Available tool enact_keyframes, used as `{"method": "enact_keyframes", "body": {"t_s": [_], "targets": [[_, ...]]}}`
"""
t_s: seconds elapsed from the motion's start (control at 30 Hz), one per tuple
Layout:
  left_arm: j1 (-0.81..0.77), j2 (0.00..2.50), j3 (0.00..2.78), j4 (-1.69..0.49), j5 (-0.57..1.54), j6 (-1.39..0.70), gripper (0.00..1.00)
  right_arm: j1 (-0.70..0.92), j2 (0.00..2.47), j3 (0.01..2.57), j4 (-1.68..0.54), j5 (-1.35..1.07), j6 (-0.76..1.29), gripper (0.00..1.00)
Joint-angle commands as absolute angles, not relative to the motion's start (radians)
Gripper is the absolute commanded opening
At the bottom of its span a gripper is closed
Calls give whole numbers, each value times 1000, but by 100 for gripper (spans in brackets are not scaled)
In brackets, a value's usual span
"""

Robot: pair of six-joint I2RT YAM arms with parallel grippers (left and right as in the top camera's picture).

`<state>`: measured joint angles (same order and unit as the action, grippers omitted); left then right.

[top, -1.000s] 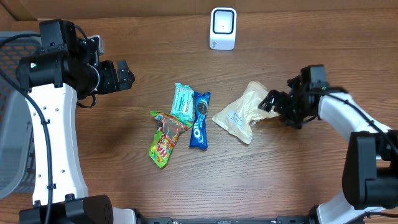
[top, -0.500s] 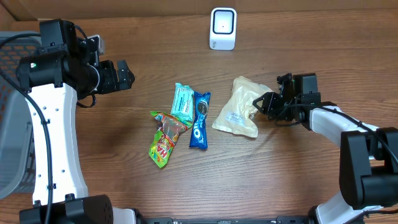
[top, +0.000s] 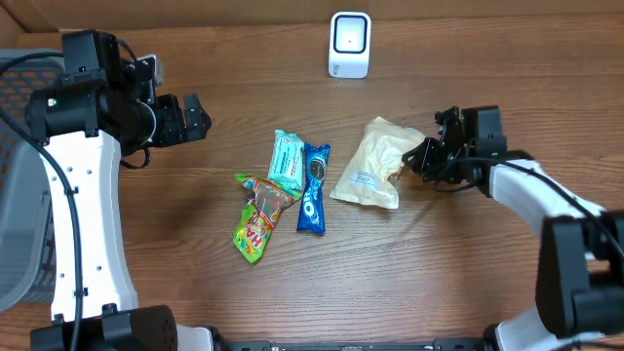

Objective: Scan the item barcode

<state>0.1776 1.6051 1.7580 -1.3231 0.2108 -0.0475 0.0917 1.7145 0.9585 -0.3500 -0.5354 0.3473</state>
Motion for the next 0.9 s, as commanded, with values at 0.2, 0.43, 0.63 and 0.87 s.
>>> {"method": "enact_keyframes", "body": {"t_s": [0.2,0.43,0.63,0.87], "targets": [[176,1601,1749,-1323,229,-22,100,210,1567,1308,-905,-78,259,4],[176,1601,1749,-1323,229,-22,100,410,1576,1396,-1095,162,379,4],[176,1601,1749,-1323,229,-22,100,478,1639,1396,-1247,235,519,4],[176,1601,1749,-1323,229,-22,100,478,1694,1396,-1275,242,524,4]]}}
